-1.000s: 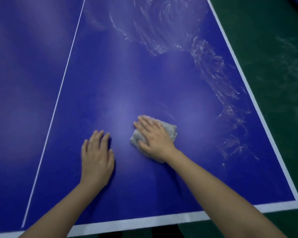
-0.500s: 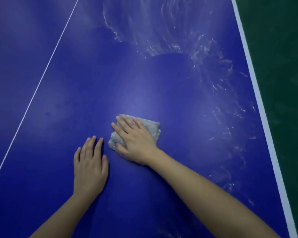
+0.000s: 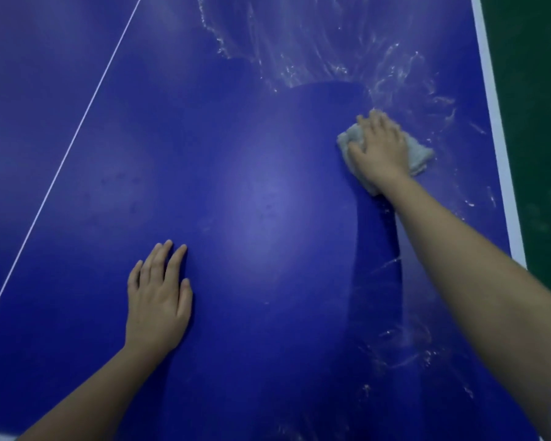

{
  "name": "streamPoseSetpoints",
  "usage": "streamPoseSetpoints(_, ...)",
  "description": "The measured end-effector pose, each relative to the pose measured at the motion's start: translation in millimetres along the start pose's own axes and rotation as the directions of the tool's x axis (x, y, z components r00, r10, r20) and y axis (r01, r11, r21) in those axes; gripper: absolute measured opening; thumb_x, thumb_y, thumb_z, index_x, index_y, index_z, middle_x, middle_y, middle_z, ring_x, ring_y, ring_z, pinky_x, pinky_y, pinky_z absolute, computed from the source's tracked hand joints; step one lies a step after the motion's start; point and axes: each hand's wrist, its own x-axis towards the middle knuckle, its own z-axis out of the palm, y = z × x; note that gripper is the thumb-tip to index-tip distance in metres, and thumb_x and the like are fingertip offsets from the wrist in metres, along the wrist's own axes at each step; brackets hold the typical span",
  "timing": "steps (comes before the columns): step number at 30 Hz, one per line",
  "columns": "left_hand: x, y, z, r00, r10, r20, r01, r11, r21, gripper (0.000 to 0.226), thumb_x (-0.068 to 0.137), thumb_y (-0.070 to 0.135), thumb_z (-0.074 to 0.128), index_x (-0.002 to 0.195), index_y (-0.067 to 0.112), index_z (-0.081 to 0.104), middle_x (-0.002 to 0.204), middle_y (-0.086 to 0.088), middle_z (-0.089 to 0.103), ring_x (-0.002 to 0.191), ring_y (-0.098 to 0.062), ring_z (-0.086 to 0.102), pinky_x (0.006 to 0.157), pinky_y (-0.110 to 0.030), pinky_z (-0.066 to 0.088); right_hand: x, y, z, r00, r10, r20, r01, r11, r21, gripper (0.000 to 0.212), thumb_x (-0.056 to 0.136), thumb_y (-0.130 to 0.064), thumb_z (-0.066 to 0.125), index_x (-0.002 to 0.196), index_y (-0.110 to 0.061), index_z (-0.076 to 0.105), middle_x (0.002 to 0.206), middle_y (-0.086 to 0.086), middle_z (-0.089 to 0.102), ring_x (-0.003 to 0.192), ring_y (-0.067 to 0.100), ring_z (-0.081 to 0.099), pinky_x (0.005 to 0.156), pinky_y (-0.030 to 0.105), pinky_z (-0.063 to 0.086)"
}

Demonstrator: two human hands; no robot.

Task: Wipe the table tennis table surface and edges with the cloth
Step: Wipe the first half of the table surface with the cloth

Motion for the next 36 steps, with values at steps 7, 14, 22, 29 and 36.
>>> streamPoseSetpoints(7, -2.2, -0.1, -0.4, 1.0, 0.019, -0.008, -0.019, 1.0, -0.015, 0.06, 0.089, 0.033, 0.02, 0.138, 0.006, 0.042, 0.146, -0.017, 0.038, 0.138, -0.031, 0.031, 0.112, -0.047, 0.019, -187.9, -109.0, 15.0, 0.694, -0.701, 0.163, 0.681, 0.713, 0.165, 0.061, 0.091, -0.035, 0.051, 0.145, -0.014, 0.034, 0.154, 0.011, 0.026, 0.144, 0.026, 0.019, 0.115, 0.037, 0.007)
streamPoseSetpoints(14, -22.8, -5.8, -8.1, 0.994, 0.104, -0.029, -0.107, 0.988, -0.115, 0.041, 0.096, 0.013, 0.041, 0.135, 0.0, 0.045, 0.143, -0.019, 0.041, 0.134, -0.032, 0.037, 0.112, -0.049, 0.021, -246.0, -91.2, 19.6, 0.714, -0.687, 0.139, 0.672, 0.727, 0.141, 0.054, 0.09, -0.033, 0.055, 0.141, -0.021, 0.042, 0.152, 0.017, 0.024, 0.142, 0.036, 0.02, 0.114, 0.045, 0.003)
streamPoseSetpoints(22, -100.8, -57.8, -27.8, 0.999, 0.037, -0.035, -0.044, 0.973, -0.226, 0.044, 0.091, 0.017, 0.037, 0.128, 0.001, 0.053, 0.134, -0.017, 0.051, 0.126, -0.033, 0.047, 0.104, -0.045, 0.034, -139.8, -141.7, 17.5, 0.998, -0.013, 0.054, 0.011, 0.999, 0.038, 0.069, 0.096, -0.043, 0.033, 0.151, -0.01, 0.007, 0.158, 0.012, 0.009, 0.146, 0.024, 0.006, 0.117, 0.038, 0.004)
streamPoseSetpoints(29, -136.7, -94.5, -36.5, 0.996, -0.028, -0.08, 0.004, 0.959, -0.285, 0.043, 0.09, 0.016, 0.037, 0.125, 0.0, 0.055, 0.131, -0.016, 0.054, 0.123, -0.033, 0.048, 0.102, -0.046, 0.035, -234.1, -267.6, 30.9, 0.897, -0.425, 0.126, 0.408, 0.902, 0.14, 0.073, 0.088, -0.04, 0.04, 0.147, -0.002, 0.021, 0.154, 0.015, 0.025, 0.142, 0.025, 0.021, 0.115, 0.034, 0.01)
streamPoseSetpoints(36, -152.6, -107.3, -48.6, 0.992, -0.007, -0.128, -0.039, 0.936, -0.351, 0.032, 0.094, 0.009, 0.044, 0.123, 0.0, 0.057, 0.126, -0.015, 0.057, 0.119, -0.032, 0.051, 0.1, -0.044, 0.038, -334.9, -264.3, 32.9, 0.521, -0.818, 0.244, 0.79, 0.57, 0.225, 0.068, 0.087, -0.037, 0.049, 0.145, -0.008, 0.032, 0.151, 0.01, 0.033, 0.141, 0.02, 0.027, 0.115, 0.028, 0.008)
